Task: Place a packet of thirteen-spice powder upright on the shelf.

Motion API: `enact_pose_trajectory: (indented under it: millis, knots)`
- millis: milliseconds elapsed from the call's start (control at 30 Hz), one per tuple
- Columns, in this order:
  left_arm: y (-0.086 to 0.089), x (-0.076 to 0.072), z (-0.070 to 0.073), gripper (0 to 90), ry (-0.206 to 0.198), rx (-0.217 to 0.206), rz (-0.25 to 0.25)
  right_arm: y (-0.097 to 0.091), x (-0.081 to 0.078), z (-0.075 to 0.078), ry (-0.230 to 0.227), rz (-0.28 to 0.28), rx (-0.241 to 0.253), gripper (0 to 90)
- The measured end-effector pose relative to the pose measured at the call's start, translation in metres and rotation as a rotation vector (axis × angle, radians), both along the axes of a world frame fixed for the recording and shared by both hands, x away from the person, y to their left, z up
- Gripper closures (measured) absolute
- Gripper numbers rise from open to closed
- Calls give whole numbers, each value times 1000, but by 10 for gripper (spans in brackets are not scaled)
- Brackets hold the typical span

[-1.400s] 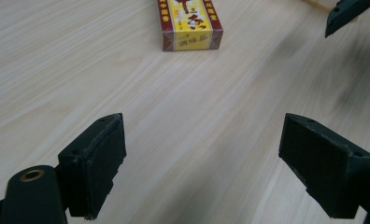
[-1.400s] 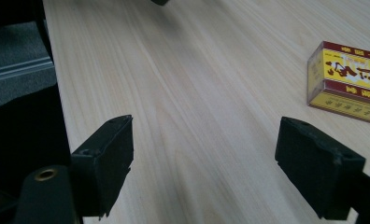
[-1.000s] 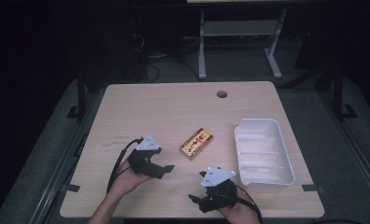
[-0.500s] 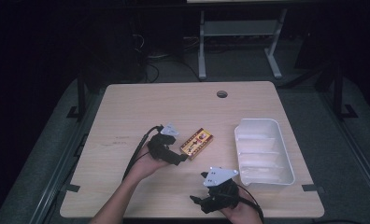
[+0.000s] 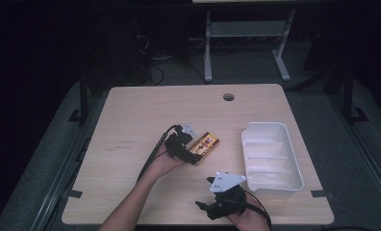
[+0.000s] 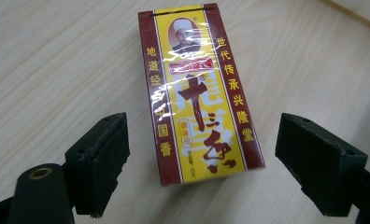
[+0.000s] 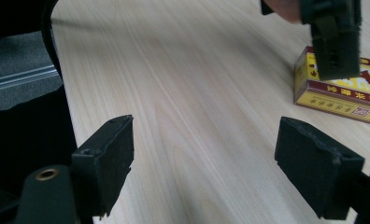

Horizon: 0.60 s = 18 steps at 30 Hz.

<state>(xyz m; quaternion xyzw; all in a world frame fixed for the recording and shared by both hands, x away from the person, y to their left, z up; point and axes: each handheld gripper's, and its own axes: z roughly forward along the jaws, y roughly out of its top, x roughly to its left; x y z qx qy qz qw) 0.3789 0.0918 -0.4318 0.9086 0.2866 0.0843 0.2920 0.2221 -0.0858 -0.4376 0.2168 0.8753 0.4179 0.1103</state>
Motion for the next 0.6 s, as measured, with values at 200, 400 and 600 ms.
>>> enact_pose_trajectory:
  millis: [200,400,600]
  knots:
    - [-9,4,-8,178,8,36,7,0,0,0,-1,2,1,194]
    - [-12,8,-12,181,11,52,20,-1,-2,1,-7,9,6,193]
    - [-15,9,-15,230,25,51,15,-1,-1,1,-7,8,3,193]
